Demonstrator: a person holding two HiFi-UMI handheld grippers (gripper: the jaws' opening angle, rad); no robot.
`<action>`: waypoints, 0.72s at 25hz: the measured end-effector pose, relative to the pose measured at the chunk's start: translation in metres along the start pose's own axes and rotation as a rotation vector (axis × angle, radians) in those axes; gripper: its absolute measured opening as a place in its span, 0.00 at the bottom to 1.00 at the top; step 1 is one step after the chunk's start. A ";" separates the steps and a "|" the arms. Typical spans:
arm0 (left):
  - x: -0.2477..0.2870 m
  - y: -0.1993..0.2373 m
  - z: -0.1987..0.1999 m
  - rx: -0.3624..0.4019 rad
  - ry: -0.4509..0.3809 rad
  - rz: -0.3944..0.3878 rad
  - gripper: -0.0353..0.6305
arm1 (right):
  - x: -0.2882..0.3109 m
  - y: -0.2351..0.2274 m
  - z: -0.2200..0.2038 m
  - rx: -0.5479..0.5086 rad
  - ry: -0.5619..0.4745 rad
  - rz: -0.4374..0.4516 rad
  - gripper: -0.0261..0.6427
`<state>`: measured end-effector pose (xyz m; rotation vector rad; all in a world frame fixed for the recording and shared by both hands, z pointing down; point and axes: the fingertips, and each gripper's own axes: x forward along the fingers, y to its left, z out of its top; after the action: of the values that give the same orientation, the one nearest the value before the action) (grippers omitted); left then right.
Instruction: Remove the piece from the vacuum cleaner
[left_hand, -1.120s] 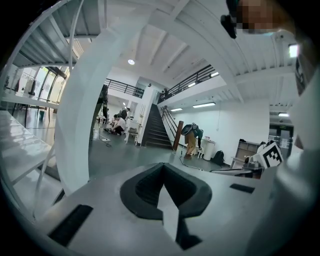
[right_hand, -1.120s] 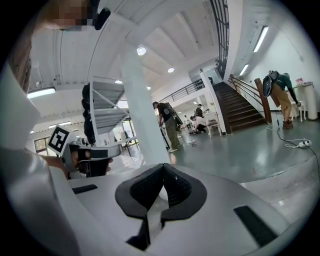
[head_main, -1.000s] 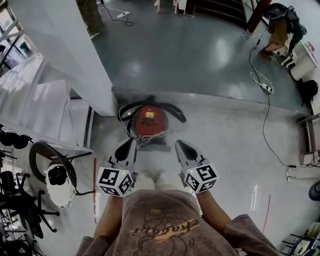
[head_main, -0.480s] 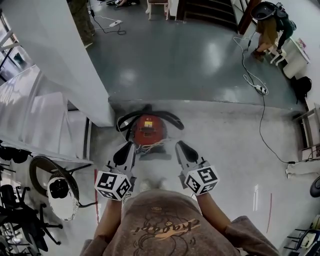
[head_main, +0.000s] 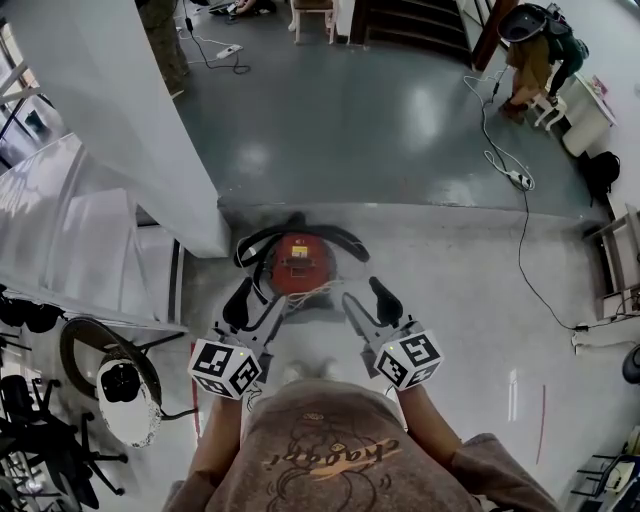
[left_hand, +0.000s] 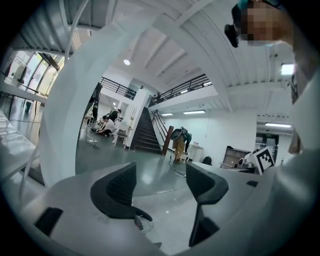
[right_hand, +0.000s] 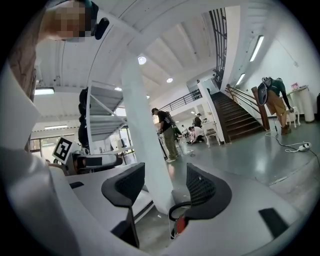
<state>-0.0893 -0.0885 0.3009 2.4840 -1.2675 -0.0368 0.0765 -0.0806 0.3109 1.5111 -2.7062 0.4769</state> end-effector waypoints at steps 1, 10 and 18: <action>-0.001 0.000 0.000 -0.002 0.001 -0.007 0.49 | 0.000 0.001 0.000 0.001 -0.002 -0.003 0.39; -0.002 0.006 -0.007 0.006 0.026 -0.021 0.52 | 0.004 0.009 -0.010 0.007 0.024 0.016 0.42; 0.014 0.017 -0.032 0.010 0.115 -0.039 0.52 | 0.010 0.001 -0.043 0.009 0.147 0.056 0.42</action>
<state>-0.0881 -0.0994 0.3386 2.4809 -1.1745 0.1007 0.0643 -0.0769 0.3528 1.3480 -2.6425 0.5784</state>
